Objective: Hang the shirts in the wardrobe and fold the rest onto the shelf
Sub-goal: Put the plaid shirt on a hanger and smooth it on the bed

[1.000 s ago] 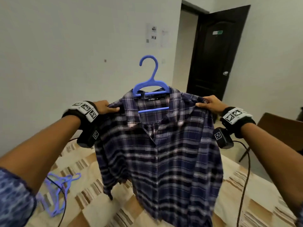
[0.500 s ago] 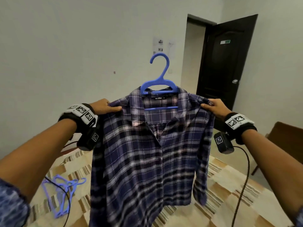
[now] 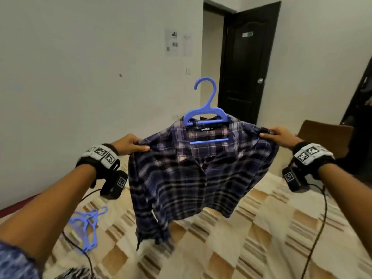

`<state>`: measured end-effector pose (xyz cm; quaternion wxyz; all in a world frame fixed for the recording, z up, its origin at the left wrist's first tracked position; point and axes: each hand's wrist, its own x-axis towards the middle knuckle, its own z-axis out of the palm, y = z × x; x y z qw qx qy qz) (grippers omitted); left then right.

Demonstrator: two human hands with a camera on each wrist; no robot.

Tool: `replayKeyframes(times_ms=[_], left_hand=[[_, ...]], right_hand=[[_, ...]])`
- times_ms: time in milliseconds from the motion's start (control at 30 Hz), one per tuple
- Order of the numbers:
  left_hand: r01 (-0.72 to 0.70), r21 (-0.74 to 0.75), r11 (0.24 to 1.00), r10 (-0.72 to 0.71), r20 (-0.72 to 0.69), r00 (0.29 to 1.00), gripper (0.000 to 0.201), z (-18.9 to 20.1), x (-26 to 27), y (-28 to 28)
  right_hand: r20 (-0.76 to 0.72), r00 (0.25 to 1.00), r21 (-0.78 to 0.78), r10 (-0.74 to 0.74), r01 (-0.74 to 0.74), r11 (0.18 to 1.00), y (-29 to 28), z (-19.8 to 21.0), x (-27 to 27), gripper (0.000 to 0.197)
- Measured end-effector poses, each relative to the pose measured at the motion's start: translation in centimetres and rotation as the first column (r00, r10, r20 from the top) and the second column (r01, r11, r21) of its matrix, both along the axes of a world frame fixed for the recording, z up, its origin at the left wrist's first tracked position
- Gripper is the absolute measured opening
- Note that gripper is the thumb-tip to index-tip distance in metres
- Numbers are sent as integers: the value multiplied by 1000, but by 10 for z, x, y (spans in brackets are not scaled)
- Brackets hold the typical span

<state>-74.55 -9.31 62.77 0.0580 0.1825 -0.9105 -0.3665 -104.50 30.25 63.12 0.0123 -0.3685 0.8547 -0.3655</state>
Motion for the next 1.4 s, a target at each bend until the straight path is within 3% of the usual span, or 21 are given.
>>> replayKeyframes(times_ms=[100, 233, 300, 367, 533, 633, 667, 767, 833, 867, 933, 1033, 1133, 1200, 1333, 1400], left_hand=[[41, 74, 996, -44, 33, 998, 21, 11, 27, 2], [88, 213, 973, -98, 37, 995, 11, 43, 51, -6], [122, 227, 966, -139, 59, 989, 45, 55, 55, -18], [148, 238, 960, -175, 100, 979, 65, 61, 55, -31], [124, 265, 956, -192, 247, 950, 71, 46, 47, -62], [61, 263, 963, -126, 239, 963, 80, 8, 33, -91], [46, 227, 973, -96, 215, 972, 74, -5, 27, -97], [-39, -11, 999, 39, 100, 994, 23, -52, -1, -105], [-176, -207, 962, 179, -5, 984, 14, -86, -32, -110], [-255, -289, 923, 259, -28, 966, 15, -104, -48, -109], [-355, -425, 833, 364, -64, 929, 38, -155, -85, -105], [-299, -489, 819, 327, -31, 945, 56, -250, -138, -62], [-151, -411, 899, 246, 190, 950, 62, -370, -178, 10], [-118, -313, 942, 237, 376, 896, 74, -448, -195, 53], [-188, -99, 977, 201, 715, 670, 109, -565, -214, 108], [-215, -80, 973, 189, 813, 551, 121, -604, -213, 129]], right_hand=[[39, 999, 10, -7, 7, 1000, 13, 4, 38, 18], [116, 993, -34, -17, 21, 999, 16, 25, 65, 27], [159, 987, -49, -35, 44, 998, 12, 37, 72, 23], [203, 977, -45, -58, 69, 997, 5, 44, 80, 26], [300, 948, 24, -108, 106, 994, -26, 34, 86, 33], [367, 923, 46, -113, 103, 994, -52, 0, 71, 30], [387, 912, 58, -131, 118, 991, -62, -18, 61, 29], [468, 871, 27, -152, 158, 987, -88, -92, 30, 31], [471, 864, 16, -176, 191, 981, -104, -145, 5, 36], [484, 856, 15, -183, 201, 979, -112, -177, -11, 38], [532, 827, 14, -184, 209, 978, -127, -239, -43, 41], [570, 790, 30, -224, 252, 967, -149, -317, -94, 47], [569, 783, 64, -253, 264, 962, -171, -383, -139, 53], [558, 780, 82, -281, 286, 955, -184, -427, -168, 55], [617, 707, 162, -346, 316, 935, -186, -497, -204, 39], [642, 668, 272, -377, 261, 926, -163, -528, -198, 61]])
